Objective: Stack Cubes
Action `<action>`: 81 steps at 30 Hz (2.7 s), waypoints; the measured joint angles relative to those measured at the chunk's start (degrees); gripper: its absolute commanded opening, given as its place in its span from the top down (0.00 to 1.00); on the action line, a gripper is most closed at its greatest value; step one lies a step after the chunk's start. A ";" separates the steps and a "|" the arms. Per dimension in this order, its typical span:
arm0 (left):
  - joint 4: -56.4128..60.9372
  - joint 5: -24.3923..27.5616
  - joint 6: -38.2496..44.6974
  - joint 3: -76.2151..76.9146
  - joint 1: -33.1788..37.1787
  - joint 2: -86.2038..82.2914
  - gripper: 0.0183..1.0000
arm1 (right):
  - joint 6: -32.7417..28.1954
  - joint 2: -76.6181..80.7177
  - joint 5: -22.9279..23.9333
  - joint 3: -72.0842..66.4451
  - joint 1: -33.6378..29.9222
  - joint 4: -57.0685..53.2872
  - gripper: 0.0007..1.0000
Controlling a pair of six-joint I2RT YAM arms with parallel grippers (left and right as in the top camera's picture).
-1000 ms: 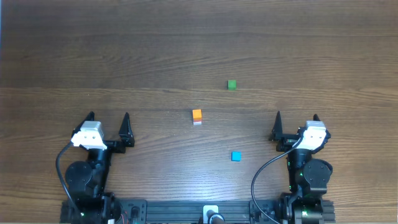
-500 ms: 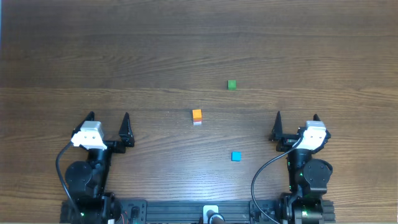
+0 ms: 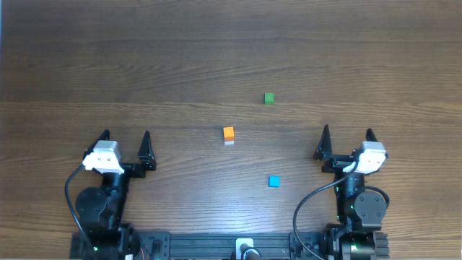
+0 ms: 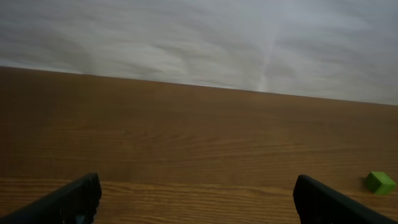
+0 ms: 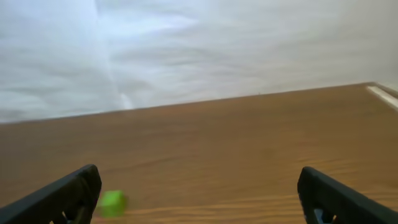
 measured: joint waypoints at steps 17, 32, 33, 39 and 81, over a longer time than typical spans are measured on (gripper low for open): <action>0.15 0.00 0.00 -0.09 0.04 0.00 0.00 | -3.56 38.40 -10.23 58.80 1.81 -42.45 0.01; 0.15 0.00 0.02 -0.11 0.04 0.00 0.00 | 3.02 87.62 -6.91 75.58 22.49 -50.73 0.01; 0.15 0.02 0.00 -0.11 0.04 0.00 0.00 | 4.24 90.47 -6.23 75.76 23.34 -50.34 0.01; 0.17 0.00 0.00 -0.11 0.04 0.00 0.01 | 10.78 100.54 -2.82 75.89 25.03 -48.94 0.01; 0.17 0.00 0.04 -0.11 0.04 0.00 0.00 | 13.68 119.47 3.87 86.40 21.59 -51.39 0.09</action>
